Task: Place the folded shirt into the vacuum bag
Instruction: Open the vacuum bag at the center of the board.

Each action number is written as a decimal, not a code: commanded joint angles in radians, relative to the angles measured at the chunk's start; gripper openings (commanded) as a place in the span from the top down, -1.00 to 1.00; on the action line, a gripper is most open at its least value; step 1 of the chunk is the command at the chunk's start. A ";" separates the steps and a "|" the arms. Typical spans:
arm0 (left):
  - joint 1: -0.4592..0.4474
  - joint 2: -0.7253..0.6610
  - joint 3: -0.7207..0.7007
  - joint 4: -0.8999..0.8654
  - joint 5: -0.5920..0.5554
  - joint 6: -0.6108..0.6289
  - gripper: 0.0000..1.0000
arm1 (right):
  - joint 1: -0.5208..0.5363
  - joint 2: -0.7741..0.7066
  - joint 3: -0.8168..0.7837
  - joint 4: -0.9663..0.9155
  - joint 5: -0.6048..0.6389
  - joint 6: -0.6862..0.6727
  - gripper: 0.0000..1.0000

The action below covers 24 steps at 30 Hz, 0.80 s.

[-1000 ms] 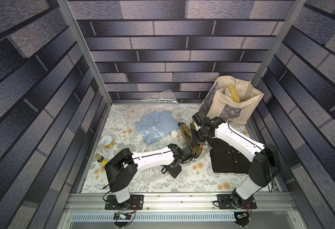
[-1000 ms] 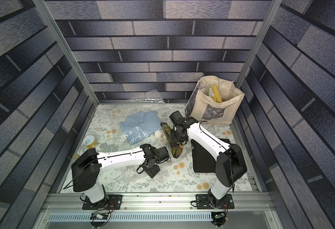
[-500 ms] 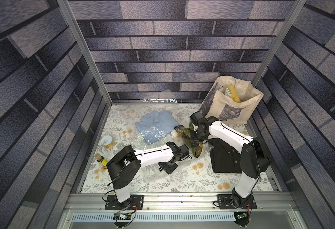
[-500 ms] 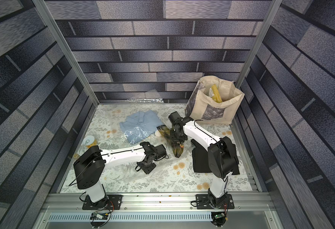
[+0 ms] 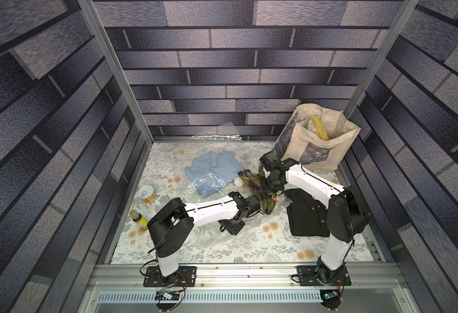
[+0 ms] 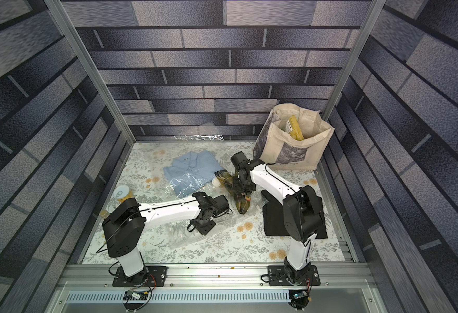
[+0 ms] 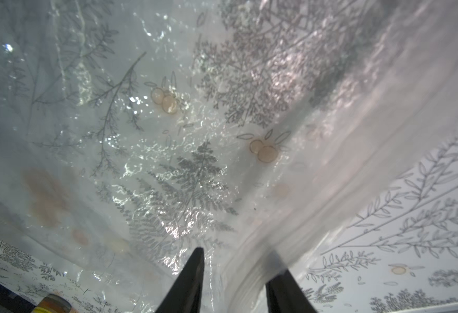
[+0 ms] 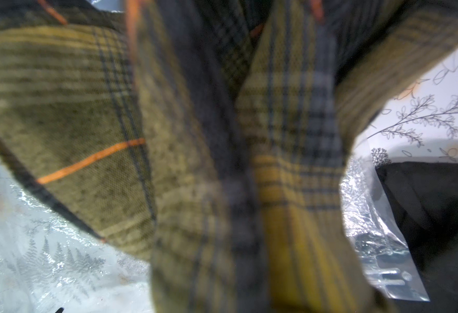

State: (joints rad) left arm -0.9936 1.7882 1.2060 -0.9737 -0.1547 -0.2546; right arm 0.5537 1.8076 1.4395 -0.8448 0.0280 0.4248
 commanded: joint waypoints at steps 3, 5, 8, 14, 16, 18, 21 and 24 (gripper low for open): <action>0.010 0.014 0.005 0.021 -0.014 -0.014 0.30 | -0.005 -0.009 0.096 -0.043 -0.011 -0.031 1.00; 0.013 0.017 0.002 0.038 -0.011 -0.013 0.34 | -0.005 -0.033 0.137 -0.056 -0.041 -0.028 1.00; 0.022 -0.001 0.000 0.059 -0.006 -0.014 0.40 | -0.005 -0.050 0.193 -0.072 -0.081 -0.022 1.00; 0.052 -0.046 -0.040 0.122 0.045 -0.036 0.56 | -0.005 -0.028 0.174 -0.040 -0.109 -0.007 1.00; 0.053 -0.052 -0.048 0.129 0.046 -0.039 0.60 | -0.006 -0.014 0.132 -0.019 -0.099 -0.008 1.00; 0.056 -0.057 -0.057 0.135 0.050 -0.044 0.64 | -0.006 0.004 0.102 -0.013 -0.073 -0.012 1.00; 0.066 -0.071 -0.062 0.148 0.053 -0.050 0.70 | -0.006 0.037 0.086 -0.020 -0.011 -0.034 1.00; 0.085 -0.083 -0.056 0.155 0.065 -0.057 0.77 | -0.006 0.051 0.116 -0.057 0.021 -0.062 1.00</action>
State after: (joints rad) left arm -0.9283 1.7538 1.1553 -0.8352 -0.1047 -0.2813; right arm 0.5537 1.8523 1.5356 -0.8814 -0.0078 0.3954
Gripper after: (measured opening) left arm 0.123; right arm 0.192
